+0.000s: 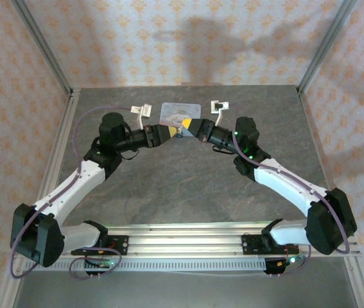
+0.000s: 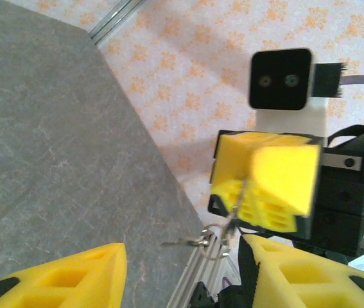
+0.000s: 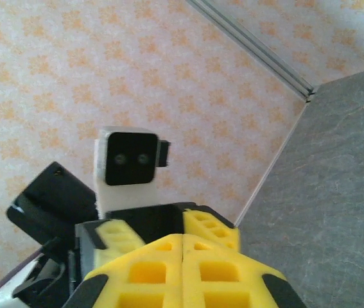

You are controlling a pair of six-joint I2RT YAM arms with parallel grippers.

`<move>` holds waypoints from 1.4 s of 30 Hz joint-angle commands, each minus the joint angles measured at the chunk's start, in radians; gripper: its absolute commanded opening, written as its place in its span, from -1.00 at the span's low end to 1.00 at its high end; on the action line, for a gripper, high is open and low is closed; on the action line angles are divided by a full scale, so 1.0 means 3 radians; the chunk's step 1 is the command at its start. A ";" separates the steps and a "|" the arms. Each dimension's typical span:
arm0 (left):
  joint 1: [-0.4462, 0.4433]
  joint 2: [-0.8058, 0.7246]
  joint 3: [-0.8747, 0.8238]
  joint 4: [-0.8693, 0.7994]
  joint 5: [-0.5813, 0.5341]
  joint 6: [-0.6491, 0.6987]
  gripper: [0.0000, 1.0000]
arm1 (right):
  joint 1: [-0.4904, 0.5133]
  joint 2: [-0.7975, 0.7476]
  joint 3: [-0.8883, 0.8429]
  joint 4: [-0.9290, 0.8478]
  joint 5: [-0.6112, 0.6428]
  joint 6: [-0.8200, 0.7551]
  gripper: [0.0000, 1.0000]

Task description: Unlock the padlock with the key

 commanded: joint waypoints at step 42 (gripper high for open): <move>-0.0293 0.0160 0.0441 -0.0878 0.0044 0.0904 -1.00 | 0.0120 -0.0619 -0.0458 -0.0338 0.0532 0.0076 0.28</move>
